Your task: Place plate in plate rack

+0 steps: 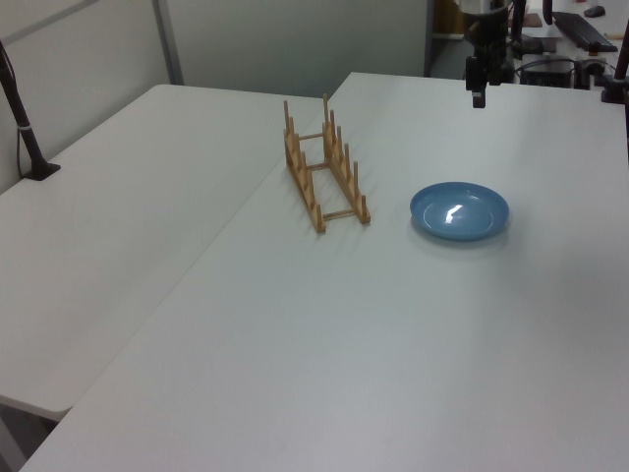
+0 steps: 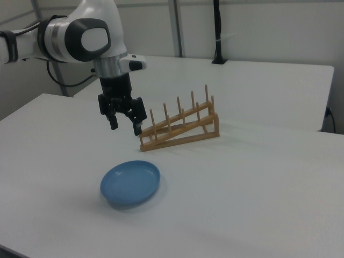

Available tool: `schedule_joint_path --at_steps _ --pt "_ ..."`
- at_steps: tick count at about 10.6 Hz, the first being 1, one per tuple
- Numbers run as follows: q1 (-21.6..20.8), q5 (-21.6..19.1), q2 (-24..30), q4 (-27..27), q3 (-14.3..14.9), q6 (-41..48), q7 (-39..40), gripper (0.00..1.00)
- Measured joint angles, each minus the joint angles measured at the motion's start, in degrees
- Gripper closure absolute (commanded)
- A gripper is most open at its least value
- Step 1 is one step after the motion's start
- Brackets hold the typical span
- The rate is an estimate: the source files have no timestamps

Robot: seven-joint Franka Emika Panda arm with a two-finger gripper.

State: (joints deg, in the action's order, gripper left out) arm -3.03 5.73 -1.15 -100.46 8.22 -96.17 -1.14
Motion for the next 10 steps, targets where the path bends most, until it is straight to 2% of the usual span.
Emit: schedule_joint_path --at_steps 7,10 --pt "0.52 0.00 -0.01 0.00 0.01 0.00 -0.08 0.00" --pt "0.76 0.00 -0.81 -0.05 0.01 -3.36 1.42 0.00"
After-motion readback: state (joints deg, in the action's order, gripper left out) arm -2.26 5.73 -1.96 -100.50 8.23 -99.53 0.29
